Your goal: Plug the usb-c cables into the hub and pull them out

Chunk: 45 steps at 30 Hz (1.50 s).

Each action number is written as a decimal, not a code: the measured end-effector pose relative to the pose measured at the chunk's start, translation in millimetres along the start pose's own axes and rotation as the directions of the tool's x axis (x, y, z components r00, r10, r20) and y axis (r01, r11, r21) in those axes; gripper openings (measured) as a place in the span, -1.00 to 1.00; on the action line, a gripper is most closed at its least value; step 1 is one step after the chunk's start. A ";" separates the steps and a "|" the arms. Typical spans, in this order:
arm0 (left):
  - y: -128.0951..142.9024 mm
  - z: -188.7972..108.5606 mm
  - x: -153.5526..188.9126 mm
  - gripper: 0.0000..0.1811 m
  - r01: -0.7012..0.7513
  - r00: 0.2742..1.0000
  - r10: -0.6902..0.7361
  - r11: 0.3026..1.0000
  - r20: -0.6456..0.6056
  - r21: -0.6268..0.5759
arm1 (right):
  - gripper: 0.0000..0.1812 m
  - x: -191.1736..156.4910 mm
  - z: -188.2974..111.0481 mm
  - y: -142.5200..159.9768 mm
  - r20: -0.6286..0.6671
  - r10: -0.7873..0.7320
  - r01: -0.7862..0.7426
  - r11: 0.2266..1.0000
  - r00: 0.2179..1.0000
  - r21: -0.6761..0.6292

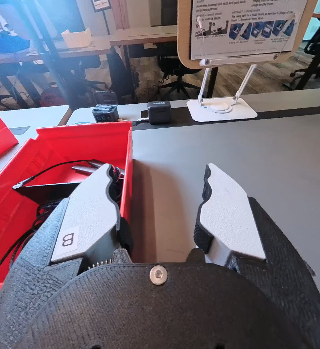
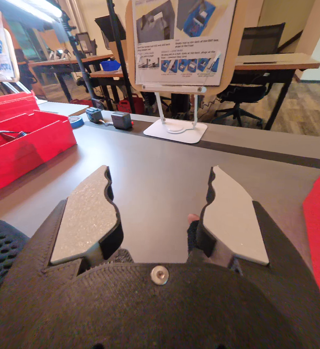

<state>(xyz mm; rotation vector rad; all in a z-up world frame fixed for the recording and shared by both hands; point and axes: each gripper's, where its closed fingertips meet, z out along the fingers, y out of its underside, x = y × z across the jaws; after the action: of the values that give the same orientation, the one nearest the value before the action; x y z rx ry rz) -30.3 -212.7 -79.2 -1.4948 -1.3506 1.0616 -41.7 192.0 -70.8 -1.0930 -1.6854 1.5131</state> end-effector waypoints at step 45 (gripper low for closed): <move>129.0 174.3 -188.4 -0.53 -0.969 0.218 0.556 0.027 -0.802 -0.245 | -0.56 -6.4 33.2 55.6 0.175 -0.034 0.023 0.997 0.984 0.068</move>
<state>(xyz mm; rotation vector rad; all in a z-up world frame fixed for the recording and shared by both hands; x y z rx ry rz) -171.4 -401.7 -243.0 -3.2168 -0.2724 0.4993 -57.8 170.8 -130.2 -0.9201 -1.7471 1.6762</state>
